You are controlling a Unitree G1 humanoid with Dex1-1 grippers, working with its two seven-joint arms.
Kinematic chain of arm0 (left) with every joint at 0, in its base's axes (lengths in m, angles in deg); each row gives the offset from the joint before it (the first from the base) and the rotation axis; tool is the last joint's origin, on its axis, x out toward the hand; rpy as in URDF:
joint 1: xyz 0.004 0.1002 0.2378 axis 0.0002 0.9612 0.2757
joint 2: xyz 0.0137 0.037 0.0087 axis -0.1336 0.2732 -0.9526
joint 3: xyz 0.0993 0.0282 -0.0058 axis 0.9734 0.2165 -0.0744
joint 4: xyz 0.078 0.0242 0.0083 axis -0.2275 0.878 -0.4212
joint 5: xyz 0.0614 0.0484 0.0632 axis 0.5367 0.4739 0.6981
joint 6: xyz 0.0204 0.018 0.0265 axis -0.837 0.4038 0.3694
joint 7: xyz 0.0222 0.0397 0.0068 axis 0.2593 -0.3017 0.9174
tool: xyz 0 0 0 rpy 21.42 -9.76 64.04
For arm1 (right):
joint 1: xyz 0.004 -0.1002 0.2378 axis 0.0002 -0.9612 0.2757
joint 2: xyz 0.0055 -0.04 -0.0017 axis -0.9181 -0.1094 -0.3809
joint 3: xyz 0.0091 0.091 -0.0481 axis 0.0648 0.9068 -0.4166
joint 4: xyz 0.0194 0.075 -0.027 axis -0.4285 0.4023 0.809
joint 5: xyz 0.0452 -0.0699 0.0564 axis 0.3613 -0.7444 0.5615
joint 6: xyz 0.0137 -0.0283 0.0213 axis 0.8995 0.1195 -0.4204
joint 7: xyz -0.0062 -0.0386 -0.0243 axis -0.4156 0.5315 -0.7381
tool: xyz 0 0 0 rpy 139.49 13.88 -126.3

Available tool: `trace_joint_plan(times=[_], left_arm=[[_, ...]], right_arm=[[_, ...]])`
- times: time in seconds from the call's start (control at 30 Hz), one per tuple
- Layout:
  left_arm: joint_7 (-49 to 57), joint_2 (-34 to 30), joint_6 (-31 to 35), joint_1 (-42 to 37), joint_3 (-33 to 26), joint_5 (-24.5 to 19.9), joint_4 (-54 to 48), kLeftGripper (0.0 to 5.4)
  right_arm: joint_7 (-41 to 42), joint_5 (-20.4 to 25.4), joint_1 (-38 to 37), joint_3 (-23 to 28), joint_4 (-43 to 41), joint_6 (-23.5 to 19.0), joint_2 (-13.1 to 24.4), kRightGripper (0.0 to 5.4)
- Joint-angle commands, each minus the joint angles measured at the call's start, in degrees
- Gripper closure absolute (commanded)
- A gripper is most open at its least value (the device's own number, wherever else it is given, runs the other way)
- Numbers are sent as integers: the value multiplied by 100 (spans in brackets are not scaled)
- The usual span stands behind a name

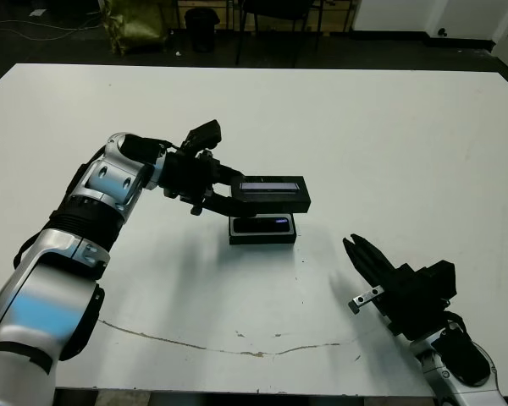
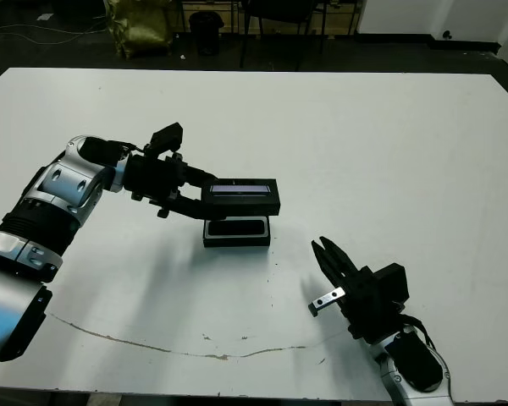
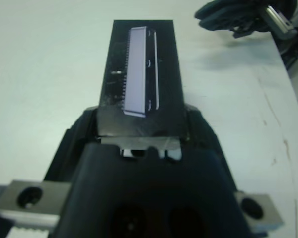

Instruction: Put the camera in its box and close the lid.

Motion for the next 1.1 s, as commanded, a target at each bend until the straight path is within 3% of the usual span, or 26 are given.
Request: trace_joint_plan(times=[0.03,0.23,0.67,1.1], left_arm=[[-160,7,-44,-39,74,109,33,299],[-129,-41,-232,51,159,280,-57,299],[188,-21,-451,143,205,679,1,299],[143,-1,-379,90,253,736,114,299]], right_arm=[[4,-39,-59,-10,143,93,5,540],[-79,12,-103,-15,-1,-170,12,540],[-52,15,-85,-14,58,-96,-2,540],[-89,-47,-110,-29,7,-108,16,540]])
